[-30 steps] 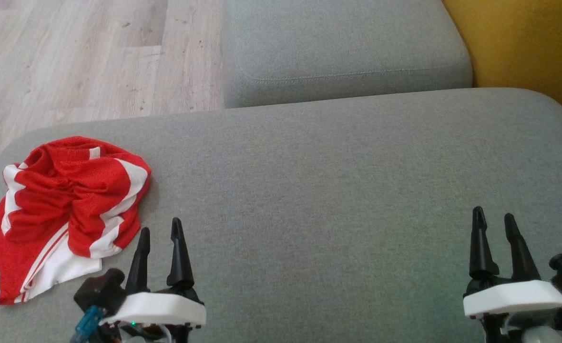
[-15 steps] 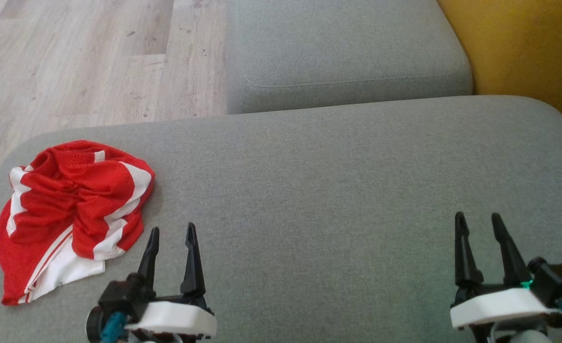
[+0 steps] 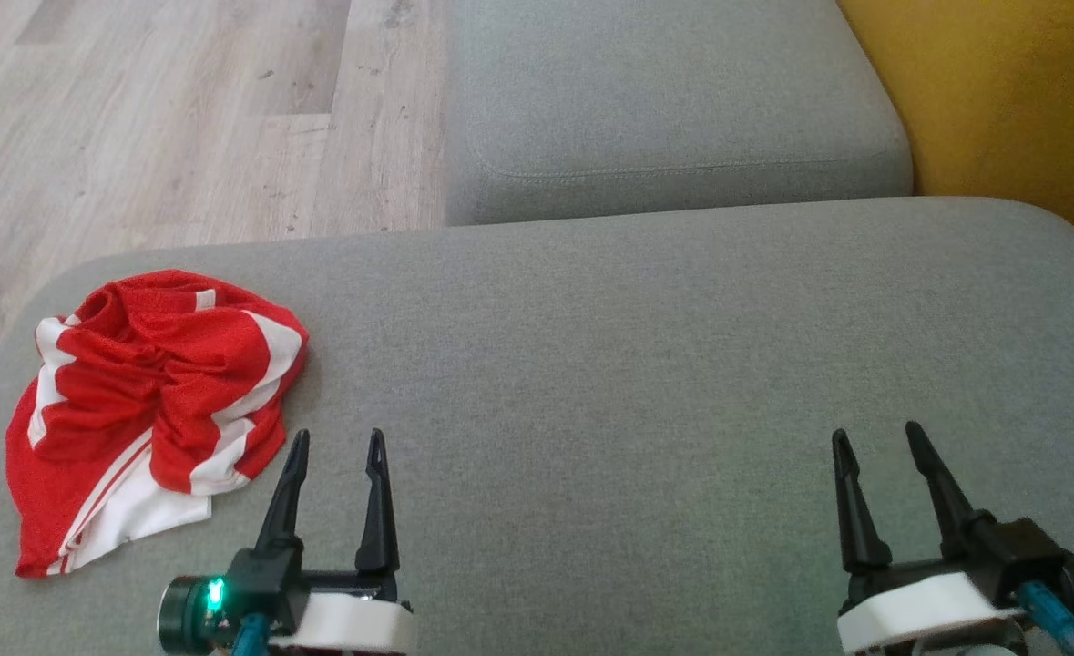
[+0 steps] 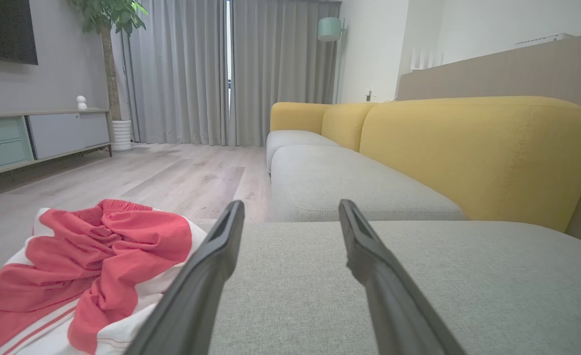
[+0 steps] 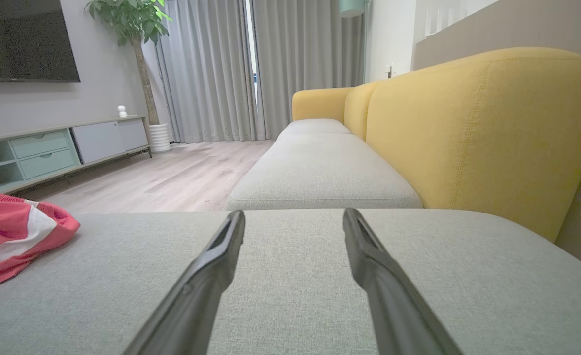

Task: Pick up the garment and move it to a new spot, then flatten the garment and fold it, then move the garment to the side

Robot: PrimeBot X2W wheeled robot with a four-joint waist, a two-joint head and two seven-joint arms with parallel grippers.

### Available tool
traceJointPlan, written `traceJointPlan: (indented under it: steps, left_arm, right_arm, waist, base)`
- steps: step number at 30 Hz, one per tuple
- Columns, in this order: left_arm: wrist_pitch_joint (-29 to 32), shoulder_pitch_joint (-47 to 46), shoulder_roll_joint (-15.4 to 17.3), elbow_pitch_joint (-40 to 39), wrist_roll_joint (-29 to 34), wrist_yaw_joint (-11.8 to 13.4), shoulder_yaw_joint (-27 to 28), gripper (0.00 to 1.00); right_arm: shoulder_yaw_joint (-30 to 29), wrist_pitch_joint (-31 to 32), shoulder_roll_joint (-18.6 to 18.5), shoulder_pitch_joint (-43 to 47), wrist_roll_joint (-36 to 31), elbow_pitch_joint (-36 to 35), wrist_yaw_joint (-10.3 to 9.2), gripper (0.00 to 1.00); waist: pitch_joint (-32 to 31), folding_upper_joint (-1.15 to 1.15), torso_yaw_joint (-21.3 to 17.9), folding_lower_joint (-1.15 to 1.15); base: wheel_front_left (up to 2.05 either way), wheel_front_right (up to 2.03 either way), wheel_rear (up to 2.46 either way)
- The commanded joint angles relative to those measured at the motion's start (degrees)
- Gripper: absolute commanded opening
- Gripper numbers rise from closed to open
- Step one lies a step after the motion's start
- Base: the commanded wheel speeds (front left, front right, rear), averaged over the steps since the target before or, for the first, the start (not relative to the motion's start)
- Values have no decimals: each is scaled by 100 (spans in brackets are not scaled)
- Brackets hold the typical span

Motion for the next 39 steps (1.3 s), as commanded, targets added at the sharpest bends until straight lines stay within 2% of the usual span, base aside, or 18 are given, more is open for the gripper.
traceJointPlan:
  steps: [1, 7, 21, 29, 34, 39]
  left_arm:
    - [-89, -150, 25, -217, 197, 25, 111, 100]
    - [-188, -106, 28, -53, 527, 89, 92, 100]
    - [-188, -172, 28, 344, 426, -121, 258, 100]
    - [-188, -140, 28, 345, 447, -29, 259, 100]
    - [-188, -134, 28, 225, 429, 97, 342, 100]
    - [-188, -192, 57, 281, 478, -24, 457, 100]
  right_arm:
    - [166, -101, -78, -104, -158, -127, 41, 100]
    - [206, -200, -81, -72, -351, 45, 45, 100]
    - [226, -200, -81, -78, -241, 284, 45, 100]
    - [302, -200, -81, -83, -253, 297, 45, 100]
    - [345, -200, -81, -103, -144, 243, 45, 100]
    - [380, -200, -81, -142, 5, 48, 45, 100]
  waist:
    - [-17, 0, 3, 0]
    - [-52, 0, 5, 0]
    - [-63, 0, -10, 0]
    - [-13, 0, -7, 0]
    - [77, 0, 210, 0]
    - [222, 0, 660, 0]
  base:
    - [0, 0, 0]
    - [0, 0, 0]
    - [0, 0, 0]
    - [0, 0, 0]
    - [0, 0, 0]
    - [0, 0, 0]
